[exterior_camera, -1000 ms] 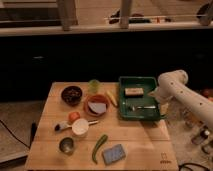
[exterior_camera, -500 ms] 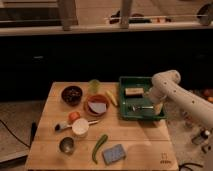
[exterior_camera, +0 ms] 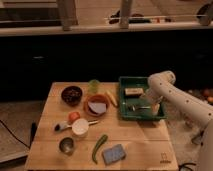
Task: Place fork in table surface
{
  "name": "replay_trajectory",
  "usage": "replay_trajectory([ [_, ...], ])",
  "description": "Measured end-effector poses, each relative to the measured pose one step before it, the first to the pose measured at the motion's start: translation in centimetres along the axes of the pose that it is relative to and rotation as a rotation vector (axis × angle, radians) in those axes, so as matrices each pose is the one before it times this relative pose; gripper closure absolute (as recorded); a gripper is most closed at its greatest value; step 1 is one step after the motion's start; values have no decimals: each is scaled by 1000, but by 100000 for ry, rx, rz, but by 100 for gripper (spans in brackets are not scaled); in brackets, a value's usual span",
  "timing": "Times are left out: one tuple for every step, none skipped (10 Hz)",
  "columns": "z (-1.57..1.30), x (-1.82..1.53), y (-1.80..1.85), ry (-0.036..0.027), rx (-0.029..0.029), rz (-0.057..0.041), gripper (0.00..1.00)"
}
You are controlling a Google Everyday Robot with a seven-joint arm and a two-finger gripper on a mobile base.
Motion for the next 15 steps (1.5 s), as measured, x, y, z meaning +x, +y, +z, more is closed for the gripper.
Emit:
replay_trajectory([
  [440,-270,17,-769,-650,134,20],
  [505,-318,-76,-813,-623,69,20],
  [596,-305,-5,-766,-976,-18,20],
  [646,-526,-95,-933,-1101,-483,20],
  [374,-461,-110,-747,-646,-484,20],
  [147,-293,-33,-386,-466,-571,20],
  [247,-572,-152,-462,-619,-1159,25],
  [124,-377,-99,-232,-297,-720,32],
  [97,-178,-5,-71,-314,-361,40],
  [55,-85,118,-9,-589,-233,52],
  [95,-72,-18,4,-279,-308,62],
  [5,-54,-64,-143,120,-73,72],
  [-198,-225,-85,-594,197,-28,82],
  [-234,-20,-249,304,564,-349,92],
  [-49,1,-11,342,-294,-333,99],
])
